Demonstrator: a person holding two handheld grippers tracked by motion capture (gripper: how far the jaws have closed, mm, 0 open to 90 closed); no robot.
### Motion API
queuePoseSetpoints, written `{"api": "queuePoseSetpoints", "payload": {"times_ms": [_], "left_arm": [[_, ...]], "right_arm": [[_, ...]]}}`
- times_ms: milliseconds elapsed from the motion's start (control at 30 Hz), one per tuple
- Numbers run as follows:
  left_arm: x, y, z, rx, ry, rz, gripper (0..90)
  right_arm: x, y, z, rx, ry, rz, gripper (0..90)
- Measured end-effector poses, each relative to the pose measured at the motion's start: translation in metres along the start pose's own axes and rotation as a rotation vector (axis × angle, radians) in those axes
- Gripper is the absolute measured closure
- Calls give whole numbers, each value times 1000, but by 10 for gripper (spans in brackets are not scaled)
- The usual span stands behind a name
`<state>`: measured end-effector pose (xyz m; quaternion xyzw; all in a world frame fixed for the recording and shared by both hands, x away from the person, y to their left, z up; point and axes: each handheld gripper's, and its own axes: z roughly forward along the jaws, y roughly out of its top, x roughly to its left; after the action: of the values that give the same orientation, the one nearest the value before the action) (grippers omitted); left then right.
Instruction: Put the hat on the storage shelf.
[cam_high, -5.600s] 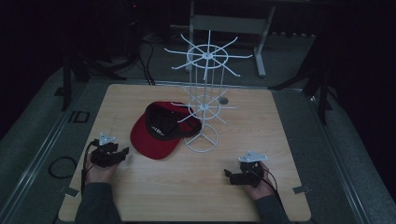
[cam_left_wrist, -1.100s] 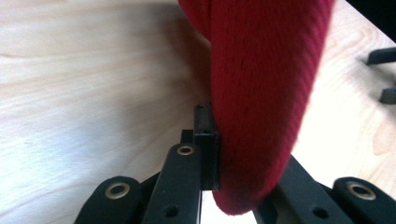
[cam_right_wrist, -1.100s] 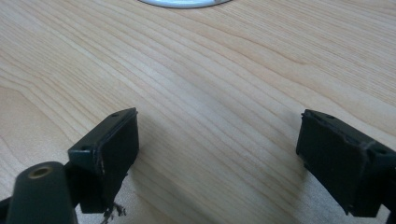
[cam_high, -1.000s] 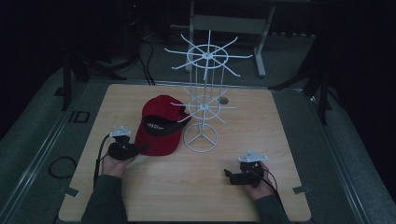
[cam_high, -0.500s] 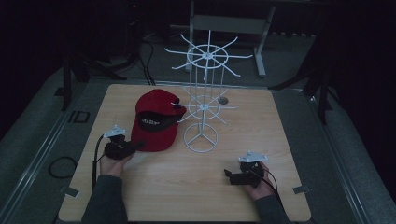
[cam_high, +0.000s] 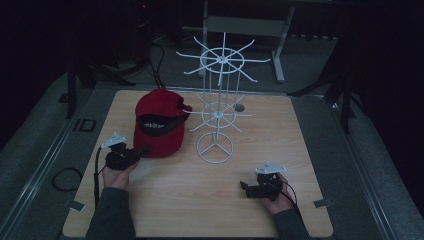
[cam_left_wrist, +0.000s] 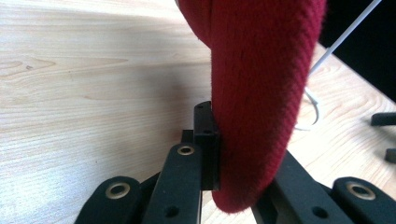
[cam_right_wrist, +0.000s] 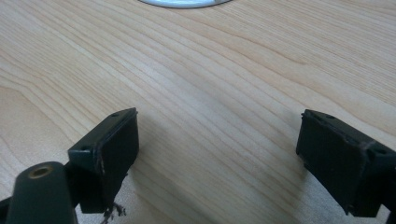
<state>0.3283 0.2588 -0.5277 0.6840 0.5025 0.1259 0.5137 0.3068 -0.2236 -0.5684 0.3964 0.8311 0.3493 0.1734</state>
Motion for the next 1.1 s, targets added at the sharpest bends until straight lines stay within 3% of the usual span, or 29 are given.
{"api": "queuePoseSetpoints", "payload": {"times_ms": [167,433,1100], "left_arm": [[0,3,-6,-30,-13,-19,861],[-5,9,-15,-68,-11,-18,861],[-14,17,-26,-144,32,-16,860]], "right_arm": [[0,0,0,0,0,-1,129],[0,0,0,0,0,-1,129],[0,0,0,0,0,-1,129]]}}
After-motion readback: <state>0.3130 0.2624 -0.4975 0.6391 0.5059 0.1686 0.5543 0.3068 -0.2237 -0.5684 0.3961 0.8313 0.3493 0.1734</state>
